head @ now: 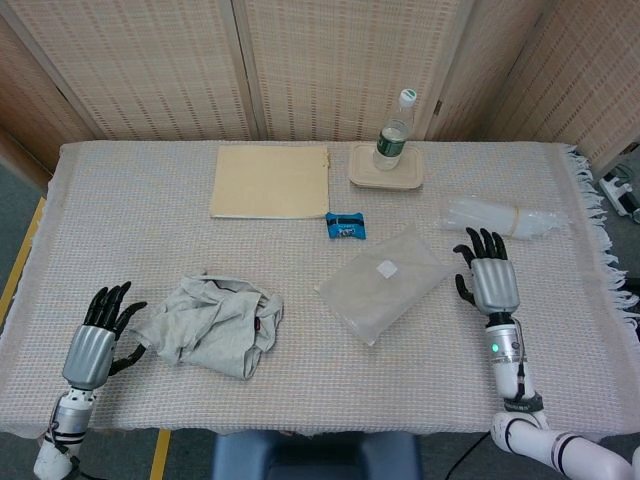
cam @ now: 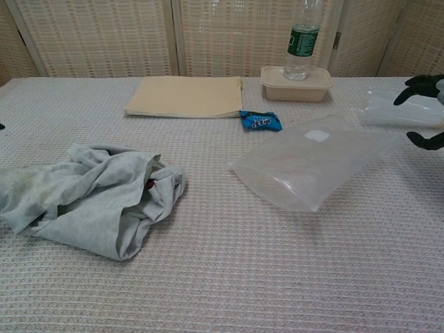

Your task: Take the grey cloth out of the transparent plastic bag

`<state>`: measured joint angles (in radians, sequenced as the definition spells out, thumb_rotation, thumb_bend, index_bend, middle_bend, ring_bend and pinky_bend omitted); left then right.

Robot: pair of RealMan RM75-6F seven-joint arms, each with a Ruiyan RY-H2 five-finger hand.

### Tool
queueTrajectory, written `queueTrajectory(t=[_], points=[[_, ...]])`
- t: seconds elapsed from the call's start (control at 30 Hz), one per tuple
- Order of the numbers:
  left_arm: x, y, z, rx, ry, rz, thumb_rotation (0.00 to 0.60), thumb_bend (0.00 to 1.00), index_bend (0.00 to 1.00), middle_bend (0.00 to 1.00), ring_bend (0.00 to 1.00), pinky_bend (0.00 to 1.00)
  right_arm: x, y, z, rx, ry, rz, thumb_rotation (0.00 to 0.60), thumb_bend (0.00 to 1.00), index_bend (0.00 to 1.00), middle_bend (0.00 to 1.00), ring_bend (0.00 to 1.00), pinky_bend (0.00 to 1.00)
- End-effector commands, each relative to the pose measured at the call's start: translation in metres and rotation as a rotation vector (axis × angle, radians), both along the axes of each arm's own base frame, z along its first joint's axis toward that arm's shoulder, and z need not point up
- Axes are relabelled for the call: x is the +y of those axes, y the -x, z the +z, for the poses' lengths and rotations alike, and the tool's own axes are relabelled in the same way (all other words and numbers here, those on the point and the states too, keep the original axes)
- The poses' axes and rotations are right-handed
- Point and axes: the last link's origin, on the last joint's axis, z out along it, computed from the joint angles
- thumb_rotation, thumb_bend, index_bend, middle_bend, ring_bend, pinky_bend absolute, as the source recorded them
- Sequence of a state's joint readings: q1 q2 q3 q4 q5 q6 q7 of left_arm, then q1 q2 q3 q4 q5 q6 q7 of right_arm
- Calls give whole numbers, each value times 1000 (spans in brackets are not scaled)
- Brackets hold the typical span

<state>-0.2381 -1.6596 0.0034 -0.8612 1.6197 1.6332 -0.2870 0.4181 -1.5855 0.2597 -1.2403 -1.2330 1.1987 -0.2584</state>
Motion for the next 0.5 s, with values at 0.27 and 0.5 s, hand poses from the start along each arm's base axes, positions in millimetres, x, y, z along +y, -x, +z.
queueTrajectory(t=[0.27,0.5], points=[[-47,-33,77,172,74,242,600,114,106,0,0,0,139,19,85,197,78,28,600,55,0,0,0,0],[-70,-24,97,177,18,273,600,127,180,3,0,0,180,18,112,102,115,57,600,54,0,0,0,0]])
